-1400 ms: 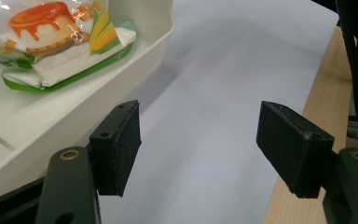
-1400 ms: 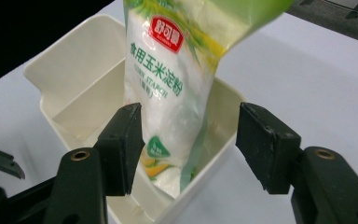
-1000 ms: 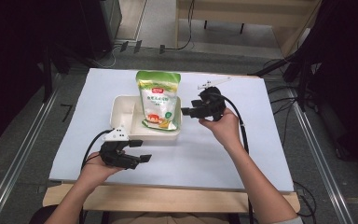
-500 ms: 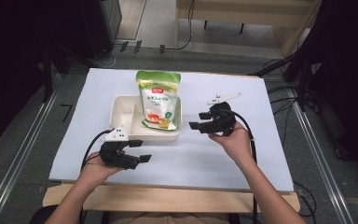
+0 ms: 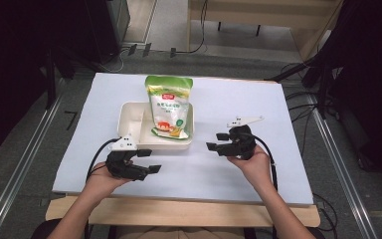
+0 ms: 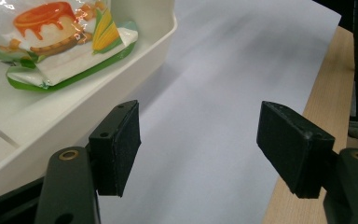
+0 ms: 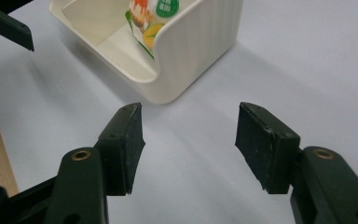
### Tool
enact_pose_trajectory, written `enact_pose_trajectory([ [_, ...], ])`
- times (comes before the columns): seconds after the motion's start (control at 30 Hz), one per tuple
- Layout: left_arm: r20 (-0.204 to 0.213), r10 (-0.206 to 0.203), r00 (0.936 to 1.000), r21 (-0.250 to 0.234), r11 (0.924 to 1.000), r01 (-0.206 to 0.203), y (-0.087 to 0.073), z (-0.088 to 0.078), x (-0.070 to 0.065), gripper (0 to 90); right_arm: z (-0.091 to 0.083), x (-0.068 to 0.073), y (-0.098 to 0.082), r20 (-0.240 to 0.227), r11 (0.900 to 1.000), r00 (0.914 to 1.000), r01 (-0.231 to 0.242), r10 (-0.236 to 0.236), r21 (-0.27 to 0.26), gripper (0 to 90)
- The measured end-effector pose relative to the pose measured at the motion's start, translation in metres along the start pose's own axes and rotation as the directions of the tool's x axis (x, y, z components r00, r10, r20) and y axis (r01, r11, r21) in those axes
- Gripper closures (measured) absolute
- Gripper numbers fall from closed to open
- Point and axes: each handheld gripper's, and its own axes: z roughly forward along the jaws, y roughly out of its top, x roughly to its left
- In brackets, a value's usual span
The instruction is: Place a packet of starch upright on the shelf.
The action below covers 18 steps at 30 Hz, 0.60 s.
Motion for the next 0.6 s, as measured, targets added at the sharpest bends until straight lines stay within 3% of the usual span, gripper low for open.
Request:
enact_pose_trajectory([
  [0.6,0.004,0.008,1.0000,0.003,1.0000,-0.008,0.0005,0.0003,-0.0006,30.5,0.0047,-0.0023,-0.0055,-0.001,1.000,0.9999,-0.010,0.010,0.003,41.9],
])
